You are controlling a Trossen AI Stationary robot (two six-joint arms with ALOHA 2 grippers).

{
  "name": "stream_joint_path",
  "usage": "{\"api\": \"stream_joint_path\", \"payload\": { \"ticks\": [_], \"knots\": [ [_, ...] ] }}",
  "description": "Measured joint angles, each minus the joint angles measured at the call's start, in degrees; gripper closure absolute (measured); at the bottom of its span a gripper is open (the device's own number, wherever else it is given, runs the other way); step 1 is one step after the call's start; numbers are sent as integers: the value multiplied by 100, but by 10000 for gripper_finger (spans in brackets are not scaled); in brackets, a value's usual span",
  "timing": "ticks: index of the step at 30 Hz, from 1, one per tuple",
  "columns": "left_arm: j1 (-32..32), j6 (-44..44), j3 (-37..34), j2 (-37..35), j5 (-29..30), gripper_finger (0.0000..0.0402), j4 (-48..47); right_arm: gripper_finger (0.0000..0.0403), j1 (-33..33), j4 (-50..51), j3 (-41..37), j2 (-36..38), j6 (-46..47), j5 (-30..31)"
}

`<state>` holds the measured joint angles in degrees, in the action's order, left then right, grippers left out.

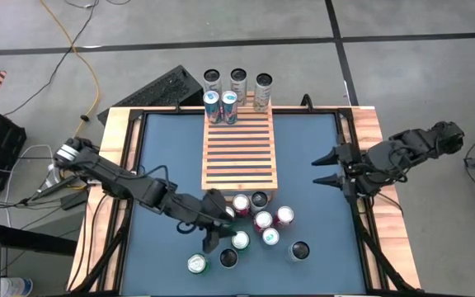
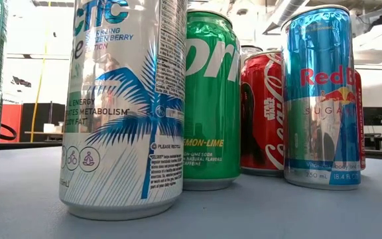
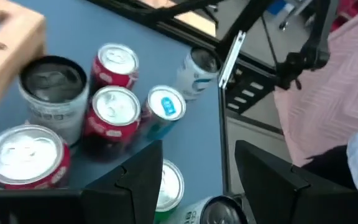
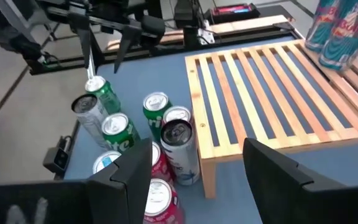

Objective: Place canned beverage on shelf
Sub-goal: Put the blue soda can on the shelf aligned with the other blue soda can

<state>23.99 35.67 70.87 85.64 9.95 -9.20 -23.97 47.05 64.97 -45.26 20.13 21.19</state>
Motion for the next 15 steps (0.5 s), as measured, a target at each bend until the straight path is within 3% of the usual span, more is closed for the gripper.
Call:
{"api": "stream_joint_path", "payload": {
  "ticks": [8, 15],
  "knots": [
    [79, 155, -2, 176, -250, 214, 431, 171, 4, 76, 0, -17, 58, -2],
    [116, 730, -2, 176, 479, 214, 395, 171, 4, 98, 0, -17, 58, -2]
  ]
}}
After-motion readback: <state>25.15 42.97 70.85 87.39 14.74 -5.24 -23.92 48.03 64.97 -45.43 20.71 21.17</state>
